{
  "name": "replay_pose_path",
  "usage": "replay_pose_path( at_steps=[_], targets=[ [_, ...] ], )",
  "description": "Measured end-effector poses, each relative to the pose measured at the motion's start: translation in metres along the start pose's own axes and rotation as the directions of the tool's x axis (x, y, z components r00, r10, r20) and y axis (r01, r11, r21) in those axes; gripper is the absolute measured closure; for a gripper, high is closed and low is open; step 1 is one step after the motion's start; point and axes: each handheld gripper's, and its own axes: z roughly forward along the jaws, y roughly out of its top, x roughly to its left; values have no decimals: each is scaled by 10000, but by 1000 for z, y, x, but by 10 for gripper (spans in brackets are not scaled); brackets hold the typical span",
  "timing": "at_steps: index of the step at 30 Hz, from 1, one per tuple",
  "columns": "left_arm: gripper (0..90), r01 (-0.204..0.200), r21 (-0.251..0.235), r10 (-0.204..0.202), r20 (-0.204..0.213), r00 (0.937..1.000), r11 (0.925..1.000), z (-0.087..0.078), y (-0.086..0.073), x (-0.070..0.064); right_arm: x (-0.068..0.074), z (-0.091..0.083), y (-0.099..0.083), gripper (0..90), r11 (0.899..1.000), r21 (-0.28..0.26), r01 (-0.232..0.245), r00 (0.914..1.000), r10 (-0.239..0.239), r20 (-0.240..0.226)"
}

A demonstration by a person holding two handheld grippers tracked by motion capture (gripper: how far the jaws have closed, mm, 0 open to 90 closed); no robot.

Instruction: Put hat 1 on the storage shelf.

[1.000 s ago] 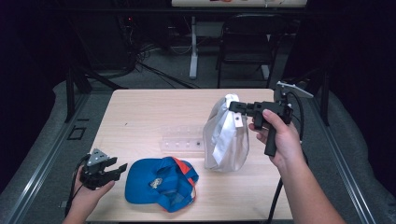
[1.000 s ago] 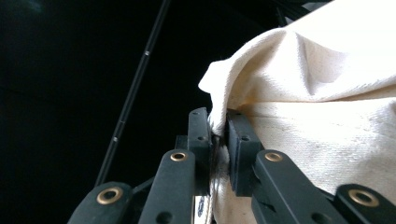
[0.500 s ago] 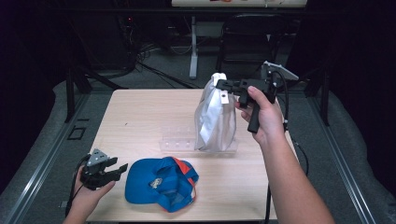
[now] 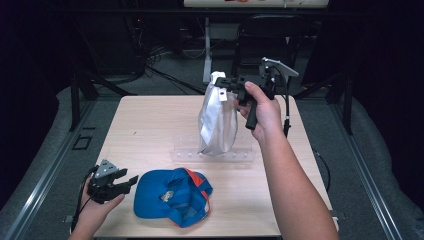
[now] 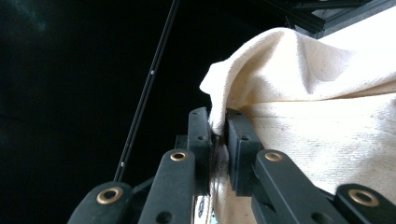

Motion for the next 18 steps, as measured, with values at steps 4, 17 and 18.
replay_pose_path(
  at_steps=[4,17,18],
  targets=[
    [488,-95,79,94,50,9999,9999,1,0,-2,-2,11,0,820,9999,86,-101,9999,101,1],
    [488,-84,116,82,149,9999,9999,2,0,-1,-14,41,-4,819,9989,209,-428,9987,422,274],
    [488,-57,48,57,130,9999,10000,2,0,-1,-15,42,-3,819,9988,236,-429,9986,421,314]
  ],
)
